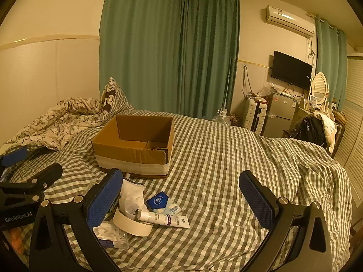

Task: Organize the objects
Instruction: 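Move both tools toward the items lying in front of the cardboard box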

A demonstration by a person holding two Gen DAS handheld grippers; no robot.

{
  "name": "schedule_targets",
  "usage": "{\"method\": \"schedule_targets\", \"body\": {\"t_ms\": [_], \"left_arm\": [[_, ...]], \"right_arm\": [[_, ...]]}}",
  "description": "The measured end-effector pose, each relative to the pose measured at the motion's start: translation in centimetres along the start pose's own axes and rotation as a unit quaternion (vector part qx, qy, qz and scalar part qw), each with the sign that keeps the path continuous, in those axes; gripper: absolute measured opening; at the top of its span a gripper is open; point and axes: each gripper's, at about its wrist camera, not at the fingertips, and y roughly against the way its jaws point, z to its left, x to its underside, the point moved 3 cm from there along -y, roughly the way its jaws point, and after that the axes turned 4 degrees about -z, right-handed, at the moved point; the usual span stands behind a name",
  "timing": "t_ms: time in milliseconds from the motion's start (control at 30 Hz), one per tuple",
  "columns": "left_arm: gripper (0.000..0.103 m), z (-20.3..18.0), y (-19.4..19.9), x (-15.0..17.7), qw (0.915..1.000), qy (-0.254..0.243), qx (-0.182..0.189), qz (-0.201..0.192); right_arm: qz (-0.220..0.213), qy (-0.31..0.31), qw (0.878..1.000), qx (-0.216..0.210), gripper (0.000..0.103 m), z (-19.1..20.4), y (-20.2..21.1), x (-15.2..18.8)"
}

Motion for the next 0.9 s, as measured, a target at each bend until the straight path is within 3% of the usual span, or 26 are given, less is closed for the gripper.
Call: {"method": "schedule_targets", "body": {"t_ms": [900], "left_arm": [[0.103,0.34,-0.07,0.19,0.9999,0.007,-0.008,0.007]], "right_arm": [[-0.001,-0.001,1.000,0.011,0.103,-0.64,0.62,-0.58]]}}
